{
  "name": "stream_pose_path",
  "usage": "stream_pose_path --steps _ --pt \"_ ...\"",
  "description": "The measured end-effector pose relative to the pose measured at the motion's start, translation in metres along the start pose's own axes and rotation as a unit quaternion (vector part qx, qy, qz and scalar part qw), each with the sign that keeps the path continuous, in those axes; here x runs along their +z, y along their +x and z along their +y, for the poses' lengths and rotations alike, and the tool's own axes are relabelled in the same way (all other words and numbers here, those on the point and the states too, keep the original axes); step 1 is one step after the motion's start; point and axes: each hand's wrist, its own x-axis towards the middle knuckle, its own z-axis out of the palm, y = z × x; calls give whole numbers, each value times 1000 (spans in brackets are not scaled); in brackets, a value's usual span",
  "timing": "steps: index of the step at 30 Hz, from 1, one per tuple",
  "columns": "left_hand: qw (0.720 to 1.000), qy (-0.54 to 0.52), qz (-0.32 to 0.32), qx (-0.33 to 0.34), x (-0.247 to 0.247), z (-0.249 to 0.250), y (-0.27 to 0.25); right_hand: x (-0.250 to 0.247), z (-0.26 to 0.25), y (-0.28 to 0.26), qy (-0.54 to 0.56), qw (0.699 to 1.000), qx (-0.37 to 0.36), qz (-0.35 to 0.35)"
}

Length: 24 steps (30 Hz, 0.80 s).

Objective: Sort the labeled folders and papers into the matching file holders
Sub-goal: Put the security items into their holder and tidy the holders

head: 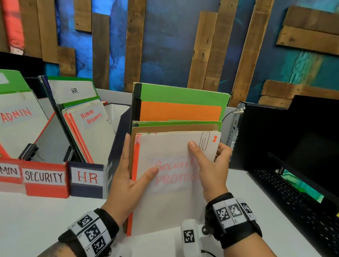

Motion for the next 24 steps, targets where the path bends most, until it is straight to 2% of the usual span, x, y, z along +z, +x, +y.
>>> stream_pose_path --steps 6,10,14,20,24 --pt "998 46 -33 17 -4 0 -5 7 4 2 26 999 15 -22" --pt "991 127 -21 47 0 4 -16 21 11 1 54 994 58 -78" --pt "976 186 -39 104 5 8 -21 36 15 -5 73 981 115 -137" --pt "956 244 -44 160 -3 13 -23 56 19 -7 53 970 152 -181" --pt "954 242 -58 164 -11 16 -25 68 20 -7 33 963 167 -211"
